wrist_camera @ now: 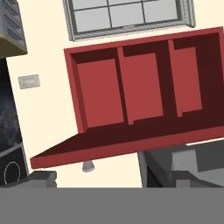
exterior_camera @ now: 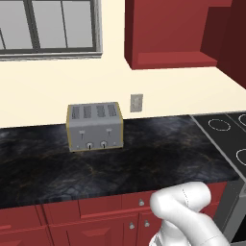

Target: Close all open cabinet doors.

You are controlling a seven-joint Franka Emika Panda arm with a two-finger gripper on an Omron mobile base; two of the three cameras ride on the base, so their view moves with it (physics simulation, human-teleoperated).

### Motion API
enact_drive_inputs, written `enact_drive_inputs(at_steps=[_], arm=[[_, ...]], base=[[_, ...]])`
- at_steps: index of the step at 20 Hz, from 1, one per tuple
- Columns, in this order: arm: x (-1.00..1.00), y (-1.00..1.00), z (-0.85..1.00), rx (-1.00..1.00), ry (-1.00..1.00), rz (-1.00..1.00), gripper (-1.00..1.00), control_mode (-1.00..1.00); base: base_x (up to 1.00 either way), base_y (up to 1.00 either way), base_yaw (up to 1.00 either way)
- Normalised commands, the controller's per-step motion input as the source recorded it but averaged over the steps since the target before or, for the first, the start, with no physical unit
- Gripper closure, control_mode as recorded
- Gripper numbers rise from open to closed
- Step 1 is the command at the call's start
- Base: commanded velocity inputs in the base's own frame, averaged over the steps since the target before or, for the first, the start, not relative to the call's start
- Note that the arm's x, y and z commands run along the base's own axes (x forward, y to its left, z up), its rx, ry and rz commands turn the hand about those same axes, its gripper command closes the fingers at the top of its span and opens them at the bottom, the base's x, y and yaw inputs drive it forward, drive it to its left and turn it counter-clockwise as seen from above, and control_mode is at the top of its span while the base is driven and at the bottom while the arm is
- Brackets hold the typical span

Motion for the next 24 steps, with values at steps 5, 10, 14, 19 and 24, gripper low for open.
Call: enact_drive_inputs(at_steps=[5,10,14,19,24], arm=[[0.16,-0.21,-0.21,0.0,-0.06,0.01,-1.0,-1.0],[0.43,0.0,-0.31,0.0,-0.12,0.01,-1.0,-1.0],[0.63,0.0,-0.42,0.01,-0.01,0.04,-1.0,-1.0],[0.43,-0.13,-0.33,0.03,0.0,0.05,-1.0,-1.0],[0.35,-0.34,-0.07,0.06,0.0,0.07,-1.0,-1.0]], base=[[0.0,0.0,0.0],[0.0,0.0,0.0],[0.0,0.0,0.0],[0.0,0.0,0.0],[0.0,0.0,0.0]])
